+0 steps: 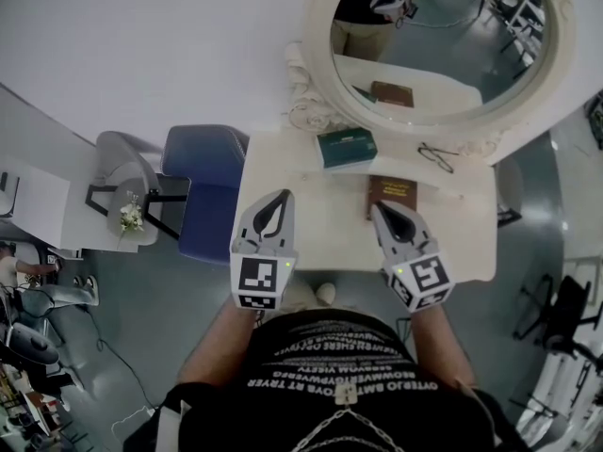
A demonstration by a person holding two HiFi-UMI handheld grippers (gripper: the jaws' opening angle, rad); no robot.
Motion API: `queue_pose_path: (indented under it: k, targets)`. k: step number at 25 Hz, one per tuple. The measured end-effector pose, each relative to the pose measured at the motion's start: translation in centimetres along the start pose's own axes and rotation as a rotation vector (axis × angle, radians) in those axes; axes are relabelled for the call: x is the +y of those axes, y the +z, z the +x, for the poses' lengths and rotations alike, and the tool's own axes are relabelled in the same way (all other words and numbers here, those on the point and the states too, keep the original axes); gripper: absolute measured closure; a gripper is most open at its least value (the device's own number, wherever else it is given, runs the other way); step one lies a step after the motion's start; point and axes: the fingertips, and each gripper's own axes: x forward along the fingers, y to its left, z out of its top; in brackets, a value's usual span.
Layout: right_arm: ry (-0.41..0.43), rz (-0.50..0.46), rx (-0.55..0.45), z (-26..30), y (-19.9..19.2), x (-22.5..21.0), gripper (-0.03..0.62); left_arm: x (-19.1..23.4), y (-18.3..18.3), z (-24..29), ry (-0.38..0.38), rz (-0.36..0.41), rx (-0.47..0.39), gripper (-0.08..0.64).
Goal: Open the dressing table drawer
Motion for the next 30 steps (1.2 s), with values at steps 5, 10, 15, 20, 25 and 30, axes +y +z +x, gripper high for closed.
queue_pose_path:
  k: [5, 10, 15, 20, 25, 30]
  targets:
    - [-0.012, 0.010, 0.007, 0.0, -0.7, -0.3, 0.591, 0.0, -0.4, -0.5, 0.003, 0.006, 0.002, 0.557]
    - [-0.024, 0.015, 0.013, 0.6, -1.5, -0.5, 0.591, -0.1, -0.4, -0.5, -0.004, 0.022, -0.029, 0.557]
    - [-0.038, 0.007, 0.023, 2.0, -2.0, -0.8, 0.591, 2.1, -2.6, 0.7, 0.079, 0.064, -0.009, 0.557]
    - [-0.041, 0.015, 0.044, 3.3, -2.4, -1.3, 0.591, 3.0, -4.1, 2.0, 0.074, 0.060, 0.012, 0.556]
    - [-0.037, 0.009, 0.072, 4.2, -2.8, -1.2, 0.591, 2.4, -5.9, 3.3, 0.021, 0.025, 0.062, 0.555]
    - [-0.036, 0.005, 0.083, 5.0, -2.5, -1.2, 0.591, 1.6, -8.0, 4.6, -0.031, -0.012, 0.116, 0.554]
